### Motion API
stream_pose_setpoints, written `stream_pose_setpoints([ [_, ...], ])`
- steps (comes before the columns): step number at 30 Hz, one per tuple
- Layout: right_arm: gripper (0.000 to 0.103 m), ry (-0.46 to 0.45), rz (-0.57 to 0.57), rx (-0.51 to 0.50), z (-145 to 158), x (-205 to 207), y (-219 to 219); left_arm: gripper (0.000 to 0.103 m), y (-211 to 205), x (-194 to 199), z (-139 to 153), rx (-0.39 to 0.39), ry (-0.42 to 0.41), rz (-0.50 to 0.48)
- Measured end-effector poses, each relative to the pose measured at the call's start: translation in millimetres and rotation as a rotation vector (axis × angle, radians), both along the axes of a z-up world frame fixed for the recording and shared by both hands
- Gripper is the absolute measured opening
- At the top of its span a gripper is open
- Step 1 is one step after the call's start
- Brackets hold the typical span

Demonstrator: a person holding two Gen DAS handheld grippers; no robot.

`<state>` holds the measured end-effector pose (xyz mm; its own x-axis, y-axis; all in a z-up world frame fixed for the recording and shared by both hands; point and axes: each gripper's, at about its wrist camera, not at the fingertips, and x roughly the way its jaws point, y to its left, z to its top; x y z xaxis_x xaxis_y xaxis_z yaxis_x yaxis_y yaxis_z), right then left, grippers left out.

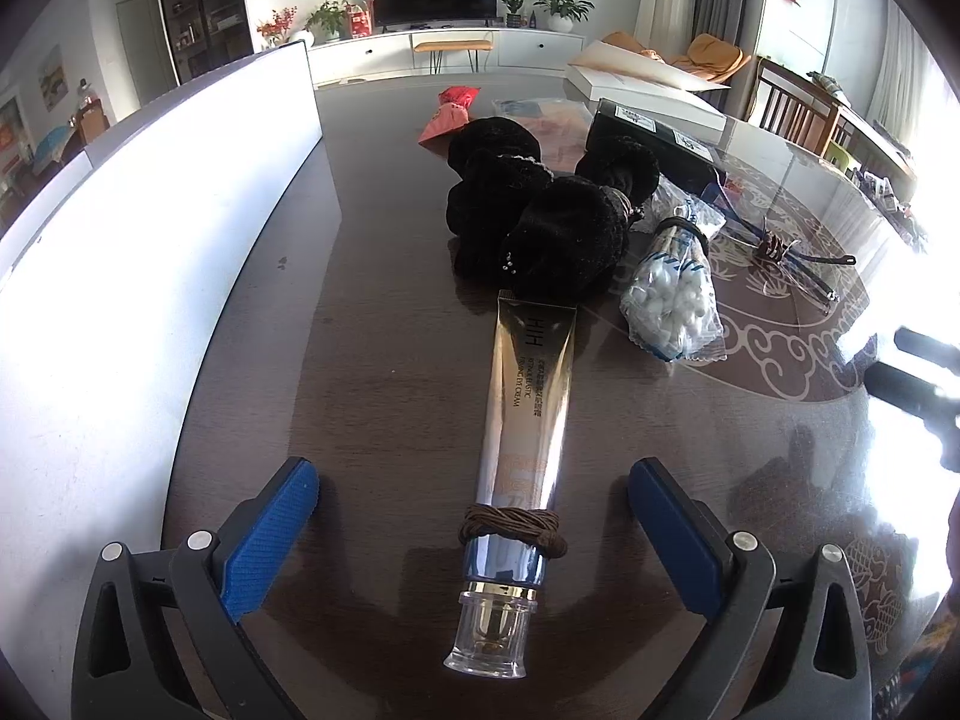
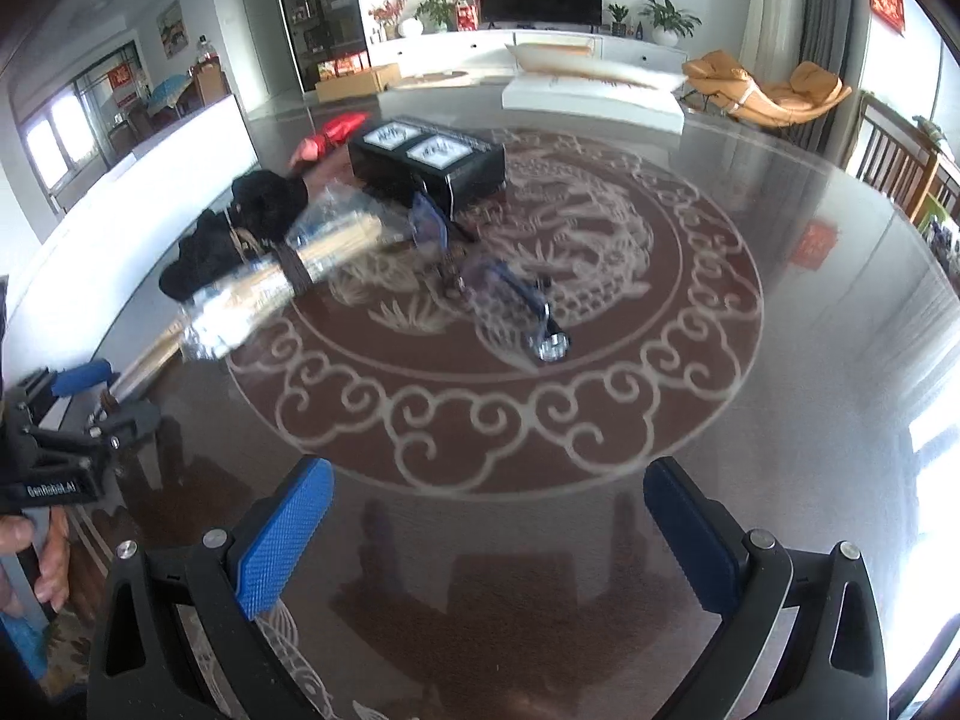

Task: Organize objects
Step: 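Lift the gold tube with the left gripper while the right grasps the blue glasses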

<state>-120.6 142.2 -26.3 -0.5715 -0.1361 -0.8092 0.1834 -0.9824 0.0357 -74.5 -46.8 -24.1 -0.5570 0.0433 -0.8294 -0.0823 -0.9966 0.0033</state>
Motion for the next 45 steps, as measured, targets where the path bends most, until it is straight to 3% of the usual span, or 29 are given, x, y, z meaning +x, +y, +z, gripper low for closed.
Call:
stream_pose_setpoints([
  [4, 0.103, 0.021, 0.072, 0.07, 15.4, -46.5, -24.0, 0.103, 0.1, 0.0, 0.0, 0.0, 0.0, 0.0],
  [8, 0.103, -0.066, 0.133, 0.075, 1.1, -97.3, -44.5, 0.103, 0.1, 0.1, -0.1, 0.0, 0.001, 0.001],
  [11, 0.099, -0.113, 0.143, 0.06, -14.2, -111.6, -53.5, 0.103, 0.1, -0.1, -0.2, 0.0, 0.001, 0.001],
  [14, 0.078, -0.084, 0.137, 0.057, -16.0, -106.8, -58.1, 0.103, 0.1, 0.1, -0.1, 0.0, 0.001, 0.001],
  [17, 0.046, -0.062, 0.15, 0.057, -12.0, -91.6, -60.1, 0.103, 0.1, 0.5, 0.0, 0.0, 0.001, 0.001],
  [19, 0.037, -0.068, 0.144, 0.053, -10.3, -78.4, -59.4, 0.103, 0.2, 0.7, -0.1, 0.0, 0.001, 0.001],
  [28, 0.036, -0.001, 0.114, 0.033, -13.0, 29.6, -60.5, 0.103, -0.1, 0.4, -0.1, -0.001, 0.001, 0.001],
  [29, 0.038, 0.001, 0.104, 0.014, -12.0, 35.7, -58.9, 0.103, 0.0, 0.5, -0.1, -0.001, 0.001, 0.001],
  [31, 0.058, -0.018, 0.092, -0.064, -10.8, 41.6, -50.5, 0.103, -0.1, 0.6, -0.1, -0.001, 0.001, 0.0],
  [32, 0.073, -0.036, 0.09, -0.11, -9.7, 40.4, -45.0, 0.103, -0.4, 0.6, -0.1, -0.001, -0.001, -0.004],
  [33, 0.077, -0.048, 0.084, -0.158, -7.4, 39.7, -37.3, 0.103, -0.8, 0.3, 0.0, -0.001, -0.006, -0.011],
  [38, 0.078, -0.119, 0.034, -0.299, 6.5, 28.4, 5.0, 0.103, -5.1, -7.3, 2.6, -0.016, -0.106, -0.111],
  [43, 0.078, -0.156, 0.122, -0.15, 12.8, 5.2, -19.8, 0.103, -7.6, -13.1, 3.1, -0.026, -0.126, -0.112],
  [45, 0.078, -0.142, 0.129, -0.119, 11.8, -11.6, -31.6, 0.097, -3.6, -12.7, 5.6, -0.032, -0.115, -0.126],
])
